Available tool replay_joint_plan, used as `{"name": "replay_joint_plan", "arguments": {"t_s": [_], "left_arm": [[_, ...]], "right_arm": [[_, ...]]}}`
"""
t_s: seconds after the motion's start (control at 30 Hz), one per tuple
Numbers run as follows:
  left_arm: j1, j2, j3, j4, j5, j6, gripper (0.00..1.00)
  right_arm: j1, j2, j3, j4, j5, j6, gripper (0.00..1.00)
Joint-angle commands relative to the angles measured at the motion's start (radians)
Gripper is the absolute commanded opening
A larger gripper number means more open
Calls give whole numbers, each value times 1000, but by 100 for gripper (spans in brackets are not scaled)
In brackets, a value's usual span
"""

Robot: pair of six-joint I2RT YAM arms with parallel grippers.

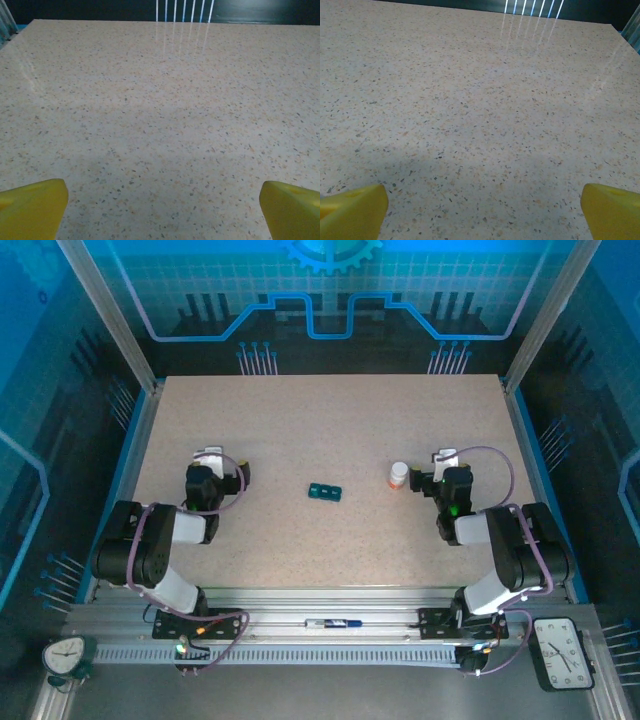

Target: Sort the pills into containers

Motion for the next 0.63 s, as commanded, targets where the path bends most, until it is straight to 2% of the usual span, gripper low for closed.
{"name": "replay_joint_plan", "arguments": {"t_s": [0.0, 0.6], "left_arm": [[6, -24, 17, -20, 36, -24, 99], [9, -24, 19, -22, 37, -25, 99]], "right_arm": [[10, -11, 14, 52, 8, -12, 100], [-19, -13, 21, 34, -67, -7, 100]]}}
